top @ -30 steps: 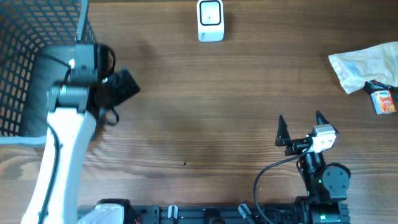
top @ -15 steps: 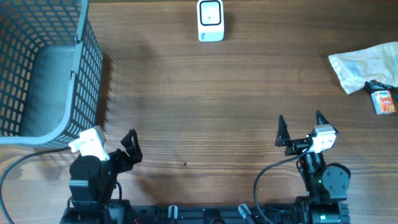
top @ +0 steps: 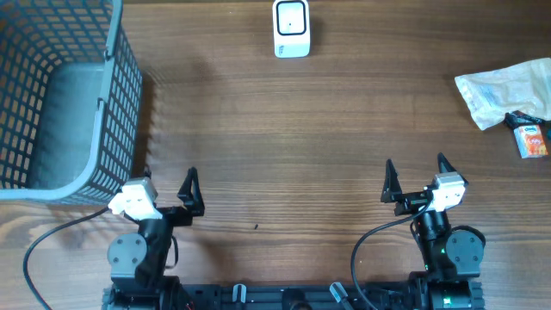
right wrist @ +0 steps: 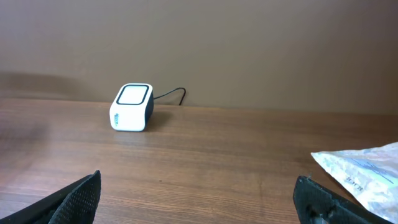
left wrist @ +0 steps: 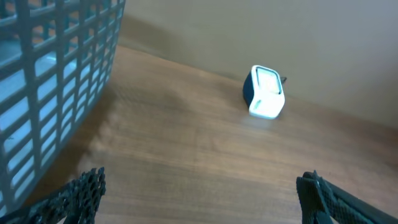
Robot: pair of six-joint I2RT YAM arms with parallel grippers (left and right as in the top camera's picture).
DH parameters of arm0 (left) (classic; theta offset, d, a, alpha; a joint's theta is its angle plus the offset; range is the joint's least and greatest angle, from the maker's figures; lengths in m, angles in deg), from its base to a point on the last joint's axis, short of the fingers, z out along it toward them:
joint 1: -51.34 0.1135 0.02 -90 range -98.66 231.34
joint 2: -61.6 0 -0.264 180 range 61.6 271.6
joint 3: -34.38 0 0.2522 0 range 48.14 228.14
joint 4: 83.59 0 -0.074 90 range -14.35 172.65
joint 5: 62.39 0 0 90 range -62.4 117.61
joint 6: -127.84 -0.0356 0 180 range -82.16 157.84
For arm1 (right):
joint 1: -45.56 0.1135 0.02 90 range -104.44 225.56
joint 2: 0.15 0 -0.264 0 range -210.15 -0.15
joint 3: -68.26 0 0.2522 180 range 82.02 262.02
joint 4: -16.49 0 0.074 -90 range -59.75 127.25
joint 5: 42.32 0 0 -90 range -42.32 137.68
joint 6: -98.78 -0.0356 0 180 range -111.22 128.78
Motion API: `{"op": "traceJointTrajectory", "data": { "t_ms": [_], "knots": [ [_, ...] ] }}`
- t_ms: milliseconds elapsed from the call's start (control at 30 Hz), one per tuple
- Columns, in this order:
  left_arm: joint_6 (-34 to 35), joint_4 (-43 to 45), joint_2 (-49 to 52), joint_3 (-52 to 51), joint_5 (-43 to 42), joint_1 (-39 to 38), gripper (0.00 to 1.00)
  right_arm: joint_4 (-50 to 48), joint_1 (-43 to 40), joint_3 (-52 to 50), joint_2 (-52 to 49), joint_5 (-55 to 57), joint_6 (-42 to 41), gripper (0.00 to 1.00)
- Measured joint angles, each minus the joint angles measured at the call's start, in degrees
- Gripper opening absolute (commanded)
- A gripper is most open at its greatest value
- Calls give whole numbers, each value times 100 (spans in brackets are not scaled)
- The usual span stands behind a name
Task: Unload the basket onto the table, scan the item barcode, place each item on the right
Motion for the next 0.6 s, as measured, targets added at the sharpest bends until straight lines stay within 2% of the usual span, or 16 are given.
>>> {"op": "traceJointTrajectory", "data": {
  "t_ms": [133,267,333,467,600],
  "knots": [
    [-26,710,0,-400,-26,0,100,0,0,0,0,0,0,100],
    [-378,1810,0,-702,-376,61,100,0,0,0,0,0,0,100],
    [-496,1908,0,-732,-483,66,100,0,0,0,0,0,0,100],
    [-621,1405,-4,-772,-566,149,100,0,0,0,0,0,0,100],
    [-643,1386,-4,-785,-573,284,100,0,0,0,0,0,0,100]
  ]
}}
